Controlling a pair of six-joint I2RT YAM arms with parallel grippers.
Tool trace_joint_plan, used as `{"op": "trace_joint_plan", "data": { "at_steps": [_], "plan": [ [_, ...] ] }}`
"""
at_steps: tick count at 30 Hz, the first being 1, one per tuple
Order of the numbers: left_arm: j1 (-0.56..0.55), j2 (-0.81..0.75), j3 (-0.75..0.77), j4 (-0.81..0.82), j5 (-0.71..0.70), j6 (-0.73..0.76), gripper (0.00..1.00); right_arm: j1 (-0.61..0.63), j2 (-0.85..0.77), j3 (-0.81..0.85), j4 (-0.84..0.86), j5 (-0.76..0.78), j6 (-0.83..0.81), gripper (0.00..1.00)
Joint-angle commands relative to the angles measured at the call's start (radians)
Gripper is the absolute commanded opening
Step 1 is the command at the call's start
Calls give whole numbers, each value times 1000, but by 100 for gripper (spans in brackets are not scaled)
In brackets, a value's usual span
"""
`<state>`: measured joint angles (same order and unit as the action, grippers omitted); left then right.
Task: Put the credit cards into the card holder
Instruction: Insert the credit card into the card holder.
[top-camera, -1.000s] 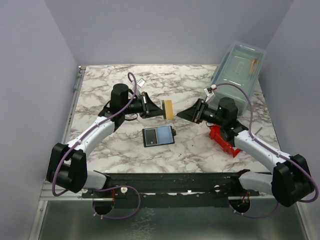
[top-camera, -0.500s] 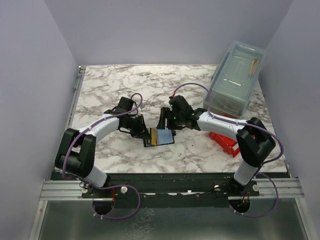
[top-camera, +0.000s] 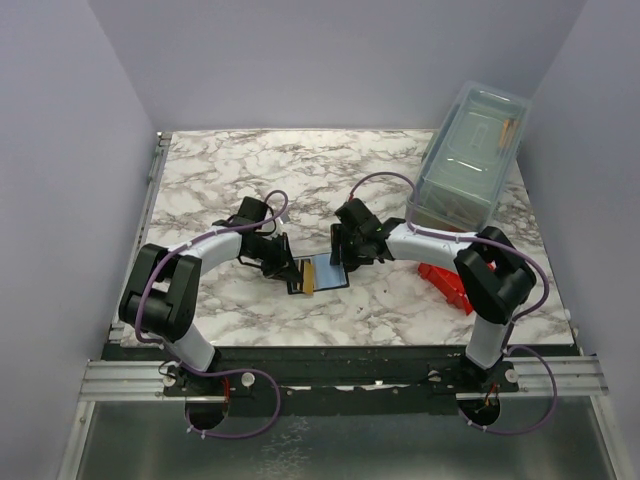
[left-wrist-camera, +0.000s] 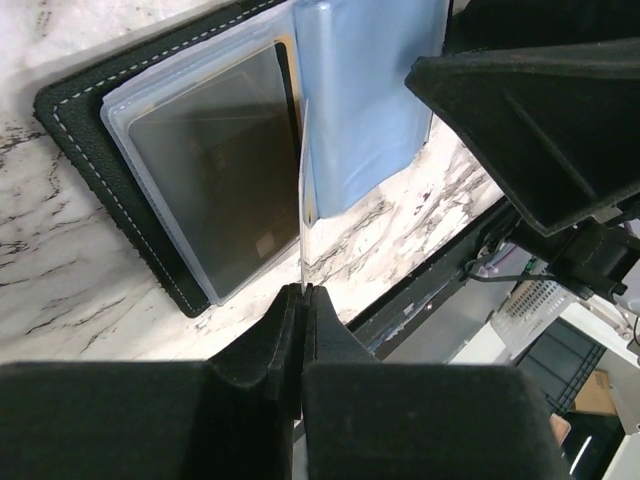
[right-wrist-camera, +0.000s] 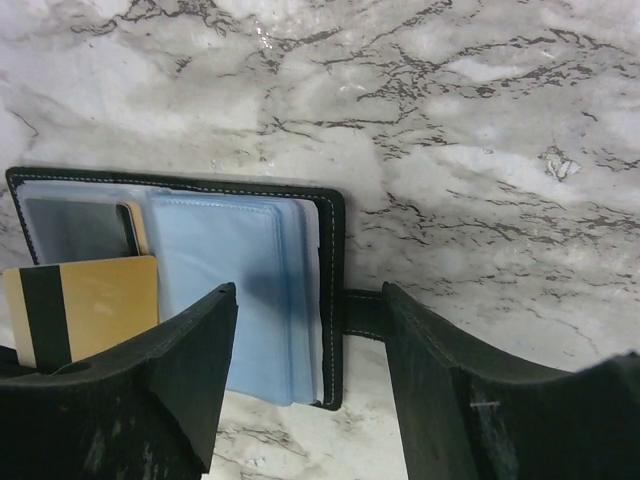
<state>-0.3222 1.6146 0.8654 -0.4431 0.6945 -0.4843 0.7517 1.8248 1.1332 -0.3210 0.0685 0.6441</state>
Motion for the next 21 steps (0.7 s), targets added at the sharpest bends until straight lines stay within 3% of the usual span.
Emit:
{"op": "trace_joint_plan", "data": {
  "at_steps": [1, 6, 21],
  "plan": [
    [6, -6, -19, 37, 52, 18, 0, 0, 36, -4, 7, 22, -14, 60],
    [17, -2, -18, 41, 76, 17, 0, 0, 54, -14, 13, 25, -14, 47],
    [28, -15, -33, 78, 140, 12, 0, 0, 63, -49, 28, 23, -17, 29]
  ]
}}
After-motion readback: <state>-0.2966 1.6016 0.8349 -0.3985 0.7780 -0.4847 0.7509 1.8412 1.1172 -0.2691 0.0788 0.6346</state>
